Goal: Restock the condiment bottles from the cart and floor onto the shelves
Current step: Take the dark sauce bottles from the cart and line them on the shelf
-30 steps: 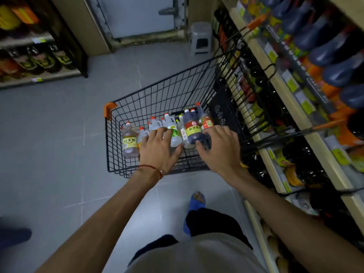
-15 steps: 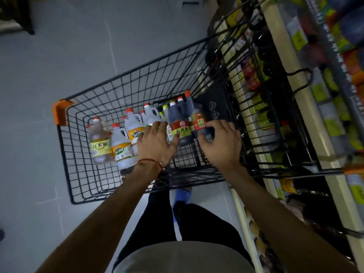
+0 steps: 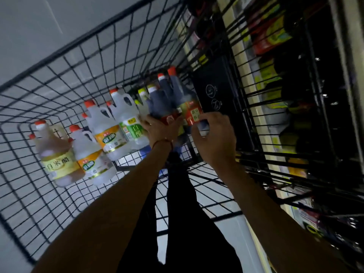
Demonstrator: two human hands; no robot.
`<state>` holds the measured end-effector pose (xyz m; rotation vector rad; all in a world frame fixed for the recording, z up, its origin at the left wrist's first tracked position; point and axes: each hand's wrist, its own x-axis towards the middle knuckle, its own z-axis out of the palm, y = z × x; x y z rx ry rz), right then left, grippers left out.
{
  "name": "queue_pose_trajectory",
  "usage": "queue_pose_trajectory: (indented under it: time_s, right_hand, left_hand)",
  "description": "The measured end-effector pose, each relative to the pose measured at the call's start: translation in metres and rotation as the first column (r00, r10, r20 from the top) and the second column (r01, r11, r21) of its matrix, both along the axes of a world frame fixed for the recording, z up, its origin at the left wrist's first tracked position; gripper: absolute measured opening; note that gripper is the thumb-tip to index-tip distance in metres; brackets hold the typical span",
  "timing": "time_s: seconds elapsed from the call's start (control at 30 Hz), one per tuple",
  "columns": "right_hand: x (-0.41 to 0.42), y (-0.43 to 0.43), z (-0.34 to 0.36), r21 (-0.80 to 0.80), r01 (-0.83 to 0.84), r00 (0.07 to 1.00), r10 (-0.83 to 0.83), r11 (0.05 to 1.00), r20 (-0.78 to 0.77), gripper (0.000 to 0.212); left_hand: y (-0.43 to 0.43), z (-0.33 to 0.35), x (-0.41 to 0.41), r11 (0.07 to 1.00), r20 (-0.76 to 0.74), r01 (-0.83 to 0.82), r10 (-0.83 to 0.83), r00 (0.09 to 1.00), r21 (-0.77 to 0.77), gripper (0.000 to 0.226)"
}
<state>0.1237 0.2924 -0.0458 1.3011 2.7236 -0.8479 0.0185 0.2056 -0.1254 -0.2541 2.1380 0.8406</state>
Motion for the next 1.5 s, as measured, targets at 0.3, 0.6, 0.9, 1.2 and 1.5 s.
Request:
queue_pose_trajectory:
  time_s: [0.3,0.6,0.9,1.2,1.5]
  right_hand:
    - [-0.007,0.015,-0.032,-0.101,-0.057,0.991,0.068,0.993,0.112,0.04]
    - [-0.029,0.021,-0.07,-0.293,-0.007,0.977,0.068,0.956,0.2,0.084]
    - [-0.048,0.012,-0.084,-0.239,0.075,0.967,-0.012,0.968,0.255,0.093]
    - [-0.062,0.019,-0.095,-0.432,0.207,0.96,-0.096,0.878,0.264,0.111]
    - [-0.065,0.029,-0.101,-0.49,0.262,0.945,-0.116,0.831,0.307,0.103]
  left_hand:
    - [0.002,-0.022,-0.004,0.997,-0.011,-0.062,0.062,0.998,-0.041,0.097]
    - [-0.04,-0.014,-0.035,0.98,-0.102,-0.064,0.045,0.994,-0.189,0.092]
    - [-0.043,-0.02,-0.047,0.976,-0.068,-0.1,0.088,0.994,-0.196,0.098]
    - [-0.041,-0.025,-0.041,0.966,-0.019,-0.154,0.154,0.988,-0.208,0.099]
    - [-0.045,-0.025,-0.042,0.96,-0.044,-0.108,0.1,0.994,-0.258,0.096]
